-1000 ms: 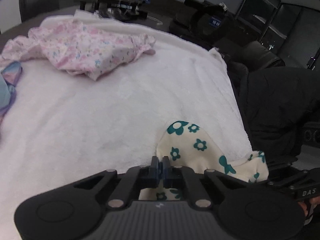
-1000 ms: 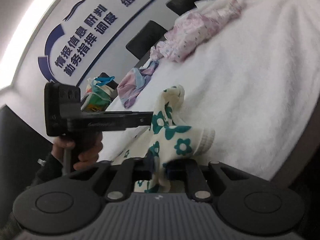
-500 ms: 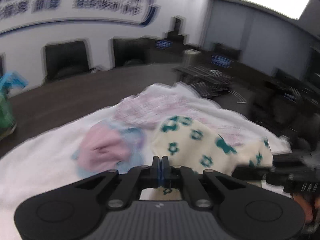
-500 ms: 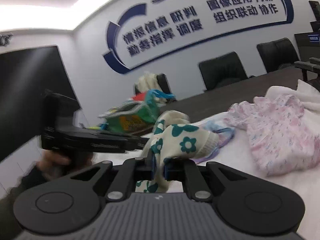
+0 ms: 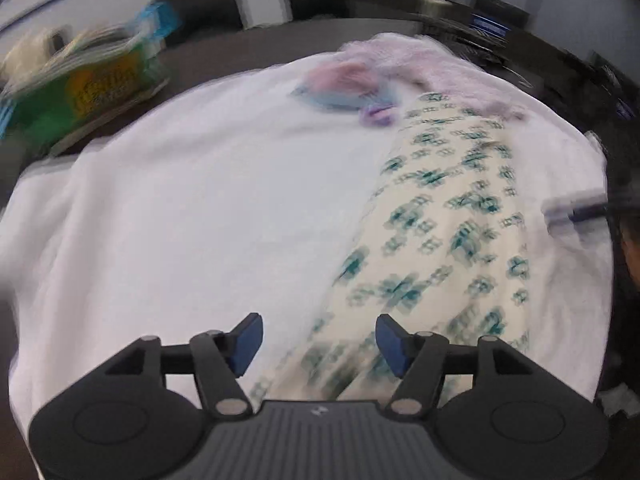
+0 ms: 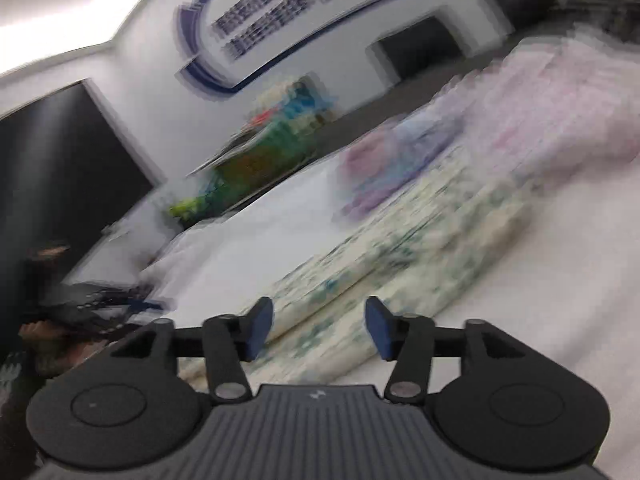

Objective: Fold clothes

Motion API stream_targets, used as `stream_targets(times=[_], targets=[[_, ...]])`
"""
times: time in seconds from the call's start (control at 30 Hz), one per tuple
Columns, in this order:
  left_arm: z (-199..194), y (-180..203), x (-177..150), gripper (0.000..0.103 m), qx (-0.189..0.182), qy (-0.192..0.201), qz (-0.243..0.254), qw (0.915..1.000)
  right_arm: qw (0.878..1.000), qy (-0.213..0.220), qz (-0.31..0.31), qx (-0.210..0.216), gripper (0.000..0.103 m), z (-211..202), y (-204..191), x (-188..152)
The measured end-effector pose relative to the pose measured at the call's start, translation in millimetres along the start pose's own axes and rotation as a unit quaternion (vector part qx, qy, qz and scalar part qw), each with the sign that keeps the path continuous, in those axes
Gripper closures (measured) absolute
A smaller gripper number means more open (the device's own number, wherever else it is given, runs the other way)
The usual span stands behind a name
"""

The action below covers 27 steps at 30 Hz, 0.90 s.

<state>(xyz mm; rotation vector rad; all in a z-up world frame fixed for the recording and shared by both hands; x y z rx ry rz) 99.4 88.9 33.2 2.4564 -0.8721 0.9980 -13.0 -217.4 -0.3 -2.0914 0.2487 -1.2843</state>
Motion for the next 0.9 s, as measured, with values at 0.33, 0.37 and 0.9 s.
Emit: stream_targets(times=[0.33,0.37,0.9], targets=[[-1.2,-18.3,-32.9,0.059,-0.003,0.035,-0.097,0.9946,0.988,-0.122,0.066,0.059,0.047,92.6,-100.5,-119.1],[-3.8,-15.5,-34.9,0.072,0.000,0.040,-0.102,0.9940,0.989,-0.107,0.085,0.054,0.047,90.8,-99.1,-120.4],[-79.3,73.7,-61.6,0.101,-0.019,0.164,-0.167,0.9720,0.998,0.035,-0.028,0.040,0.096,11.7,-108.3,-68.2]])
Point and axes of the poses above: each gripper's, at about its wrist camera, not at the fingertips, and z roughly the way its jaws point, y to its right, x to its top, the point moved 6 cm from there along z, roughly the way its jaws point, and after that the axes turned 11 degrees about y, right-handed, at the moved point
